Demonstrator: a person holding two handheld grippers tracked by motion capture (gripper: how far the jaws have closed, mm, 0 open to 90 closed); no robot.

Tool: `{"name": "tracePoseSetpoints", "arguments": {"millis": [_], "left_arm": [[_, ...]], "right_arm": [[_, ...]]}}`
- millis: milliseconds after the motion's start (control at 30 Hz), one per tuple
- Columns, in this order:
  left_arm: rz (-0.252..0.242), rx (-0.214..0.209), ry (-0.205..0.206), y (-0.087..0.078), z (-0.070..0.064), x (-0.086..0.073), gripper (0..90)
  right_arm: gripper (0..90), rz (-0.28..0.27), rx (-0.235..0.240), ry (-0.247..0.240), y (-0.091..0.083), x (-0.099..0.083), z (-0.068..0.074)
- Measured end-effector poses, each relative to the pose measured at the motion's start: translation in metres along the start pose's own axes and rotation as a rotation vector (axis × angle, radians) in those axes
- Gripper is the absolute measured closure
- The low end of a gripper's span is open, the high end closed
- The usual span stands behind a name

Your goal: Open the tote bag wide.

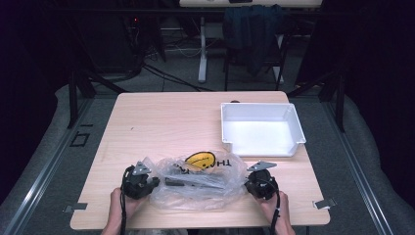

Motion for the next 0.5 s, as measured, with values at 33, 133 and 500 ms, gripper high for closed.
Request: {"name": "tracePoseSetpoints", "arguments": {"millis": [33,133,500], "left_arm": [[0.0,0.0,0.0,0.0,0.0,0.0,79.5],[-0.029,-0.007,-0.01,-0.007,-0.002,0.006,76.7],[-0.046,-0.039,-0.03,-0.015,-0.005,0.015,55.1]], "right_arm": [[63.4,-0.023,0.02,0.011,-0.007,0.005,0.002],[47.4,-0.056,0.035,0.008,-0.024,0.012,0.003],[24.6,-0.187,0.149,-0.024,-0.068,0.04,0.022]]}}
Point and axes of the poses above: each handheld gripper's, and its own axes: y roughly forward along the jaws, x roughly out of its top, z roughly to its left, the point moved 10 cm from there along y, roughly forward along the jaws, and after that the axes turned 14 degrees about -z, right-handed, at the moved point
